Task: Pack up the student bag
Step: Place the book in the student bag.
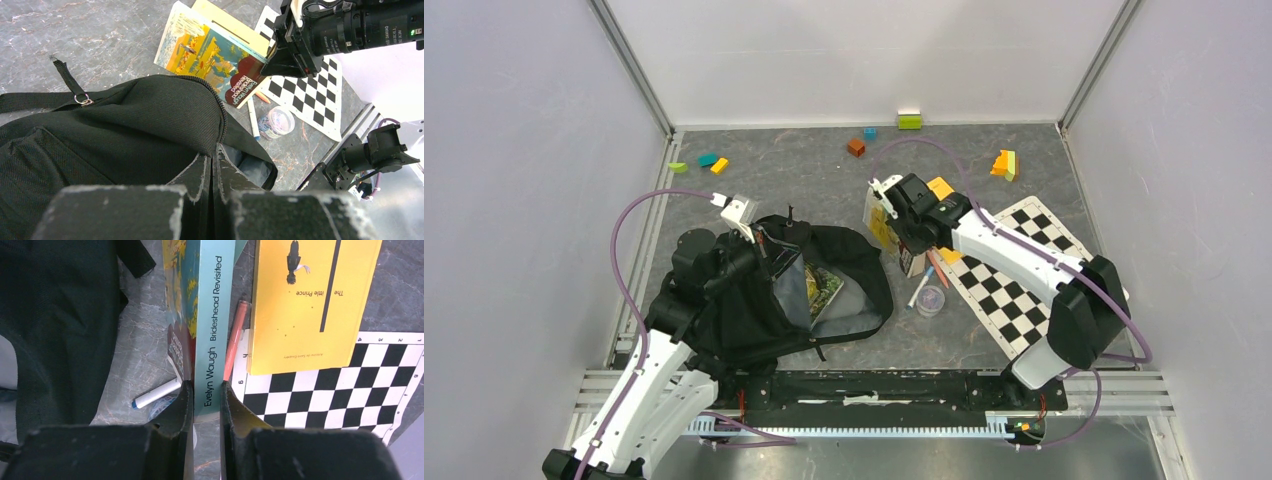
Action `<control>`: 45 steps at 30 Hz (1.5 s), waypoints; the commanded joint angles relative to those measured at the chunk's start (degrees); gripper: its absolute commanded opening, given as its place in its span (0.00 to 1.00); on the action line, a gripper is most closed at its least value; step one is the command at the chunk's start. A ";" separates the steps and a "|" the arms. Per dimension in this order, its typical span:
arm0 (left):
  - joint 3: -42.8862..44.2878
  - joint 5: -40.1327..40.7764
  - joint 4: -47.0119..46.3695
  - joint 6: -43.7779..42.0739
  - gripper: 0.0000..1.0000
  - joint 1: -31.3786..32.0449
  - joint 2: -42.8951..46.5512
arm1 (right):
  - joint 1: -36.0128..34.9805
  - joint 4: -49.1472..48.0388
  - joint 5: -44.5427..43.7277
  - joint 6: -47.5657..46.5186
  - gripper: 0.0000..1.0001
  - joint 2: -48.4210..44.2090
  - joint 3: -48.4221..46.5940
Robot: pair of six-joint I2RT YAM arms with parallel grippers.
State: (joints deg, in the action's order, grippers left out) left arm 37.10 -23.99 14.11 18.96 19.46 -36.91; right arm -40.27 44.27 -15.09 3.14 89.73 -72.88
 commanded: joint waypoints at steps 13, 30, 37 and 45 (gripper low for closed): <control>1.22 -0.78 -4.44 -1.47 0.02 0.12 0.91 | -0.24 -11.27 0.71 -1.65 0.61 5.05 2.84; 1.22 -0.80 -4.35 -1.47 0.02 0.09 1.13 | -0.24 -13.42 3.20 -1.74 0.00 -3.87 -8.06; 1.18 -0.45 -4.35 -1.56 0.02 0.08 1.79 | -0.24 -15.29 23.71 4.79 0.00 -9.08 -0.98; 1.17 -0.47 -4.35 -1.56 0.02 0.12 1.74 | -1.01 -25.13 43.59 12.59 0.00 -13.82 13.85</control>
State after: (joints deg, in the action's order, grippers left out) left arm 37.10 -23.97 14.24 18.96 19.46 -36.36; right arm -40.56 26.63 15.29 10.72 78.74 -63.26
